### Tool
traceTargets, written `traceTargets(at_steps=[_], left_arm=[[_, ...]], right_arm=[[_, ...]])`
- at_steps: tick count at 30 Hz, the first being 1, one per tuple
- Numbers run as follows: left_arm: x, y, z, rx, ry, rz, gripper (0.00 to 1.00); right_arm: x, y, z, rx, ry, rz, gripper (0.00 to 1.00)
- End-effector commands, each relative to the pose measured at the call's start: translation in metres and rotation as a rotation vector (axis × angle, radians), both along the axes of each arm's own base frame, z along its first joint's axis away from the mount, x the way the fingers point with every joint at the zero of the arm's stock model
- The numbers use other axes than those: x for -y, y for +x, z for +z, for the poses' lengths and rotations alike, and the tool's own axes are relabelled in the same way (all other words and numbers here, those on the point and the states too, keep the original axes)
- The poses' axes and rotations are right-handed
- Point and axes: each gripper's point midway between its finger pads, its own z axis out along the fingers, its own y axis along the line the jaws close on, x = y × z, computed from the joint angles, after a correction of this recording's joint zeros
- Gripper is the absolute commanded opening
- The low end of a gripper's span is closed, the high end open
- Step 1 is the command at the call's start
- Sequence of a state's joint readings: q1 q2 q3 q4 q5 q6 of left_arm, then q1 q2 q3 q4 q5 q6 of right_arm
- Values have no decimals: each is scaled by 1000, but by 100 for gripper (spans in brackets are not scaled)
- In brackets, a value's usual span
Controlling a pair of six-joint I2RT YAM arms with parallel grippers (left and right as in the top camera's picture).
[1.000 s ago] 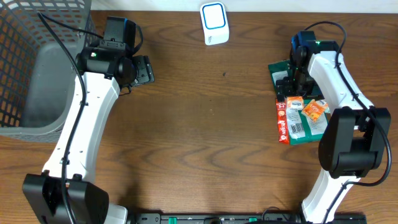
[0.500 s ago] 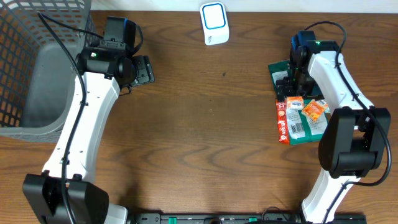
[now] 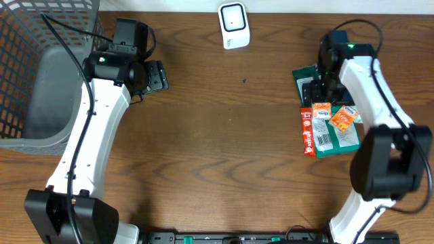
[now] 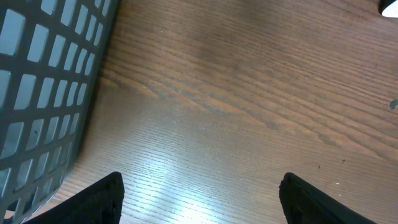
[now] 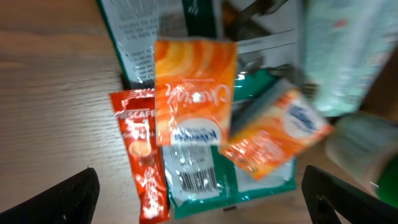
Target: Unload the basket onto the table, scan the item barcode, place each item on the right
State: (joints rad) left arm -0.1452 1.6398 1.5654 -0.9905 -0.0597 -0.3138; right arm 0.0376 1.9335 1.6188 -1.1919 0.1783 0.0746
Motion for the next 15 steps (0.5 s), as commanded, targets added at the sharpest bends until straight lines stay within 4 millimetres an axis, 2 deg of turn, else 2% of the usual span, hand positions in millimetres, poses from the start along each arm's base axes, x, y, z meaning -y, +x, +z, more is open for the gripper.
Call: traceTargets(at_steps=[1, 7, 15], left_arm=[[-5, -3, 10, 24, 17, 6, 80], [-5, -3, 10, 24, 17, 6, 80], [-5, -3, 10, 24, 17, 6, 80]], right_arm=[[-4, 2, 53, 149, 7, 4, 99], [-3, -9, 112, 314, 15, 4, 99], [-2, -34, 177, 505, 24, 4, 99]])
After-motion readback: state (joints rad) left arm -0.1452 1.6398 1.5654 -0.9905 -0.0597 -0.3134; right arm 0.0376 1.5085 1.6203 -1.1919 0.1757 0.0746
